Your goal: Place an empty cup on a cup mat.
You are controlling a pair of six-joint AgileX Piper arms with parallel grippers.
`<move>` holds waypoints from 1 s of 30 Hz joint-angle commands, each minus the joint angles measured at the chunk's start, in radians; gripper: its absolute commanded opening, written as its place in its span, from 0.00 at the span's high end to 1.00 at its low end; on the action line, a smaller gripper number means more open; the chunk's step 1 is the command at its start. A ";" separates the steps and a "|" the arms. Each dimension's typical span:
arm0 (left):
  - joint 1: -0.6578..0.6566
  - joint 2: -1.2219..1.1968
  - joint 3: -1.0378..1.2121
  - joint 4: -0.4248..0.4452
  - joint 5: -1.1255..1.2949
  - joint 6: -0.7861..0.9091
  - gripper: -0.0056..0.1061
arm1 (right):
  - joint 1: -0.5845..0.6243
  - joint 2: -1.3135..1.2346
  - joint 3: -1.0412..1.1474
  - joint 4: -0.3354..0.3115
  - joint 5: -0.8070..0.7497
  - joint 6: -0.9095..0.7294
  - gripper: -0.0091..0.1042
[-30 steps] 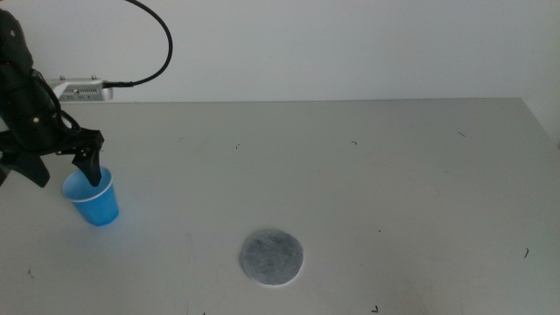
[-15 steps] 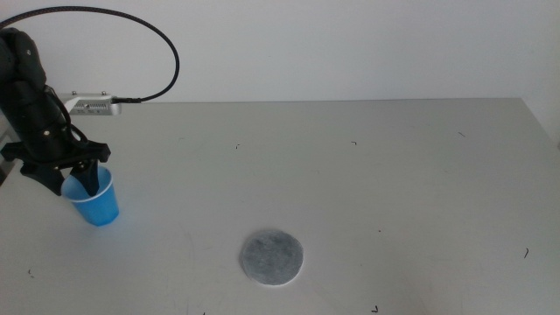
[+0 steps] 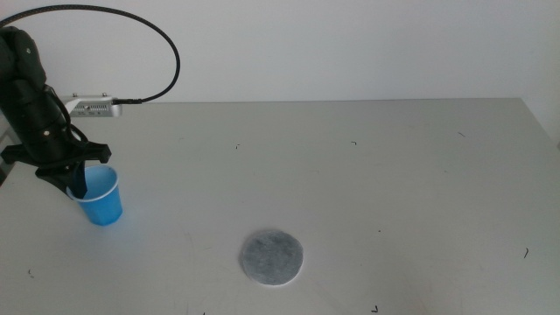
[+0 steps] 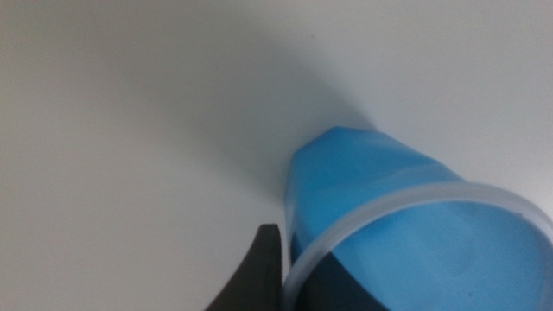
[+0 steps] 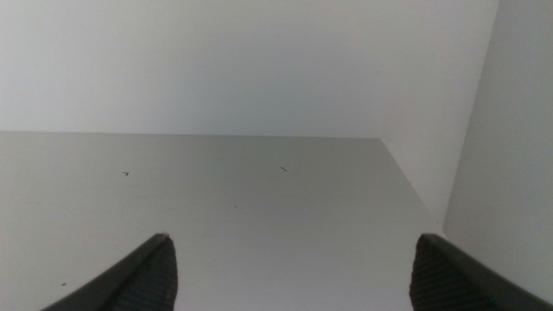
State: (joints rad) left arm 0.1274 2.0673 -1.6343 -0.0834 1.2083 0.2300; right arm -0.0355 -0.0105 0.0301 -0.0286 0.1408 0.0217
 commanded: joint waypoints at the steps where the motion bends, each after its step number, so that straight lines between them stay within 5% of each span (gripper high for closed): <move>1: 0.002 -0.055 -0.028 -0.004 0.049 -0.029 0.95 | 0.000 -0.026 -0.008 -0.014 -0.075 -0.005 0.09; 11: -0.057 -0.169 -0.028 -0.083 0.104 -0.095 0.95 | 0.000 -0.026 -0.008 -0.014 -0.075 -0.005 0.09; 30: -0.588 -0.258 -0.028 -0.073 0.047 -0.259 0.95 | 0.000 -0.026 -0.008 -0.014 -0.075 -0.005 0.09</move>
State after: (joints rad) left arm -0.4364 1.8626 -1.6342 -0.1516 1.2258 -0.0155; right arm -0.0355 -0.0105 0.0301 -0.0286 0.1408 0.0217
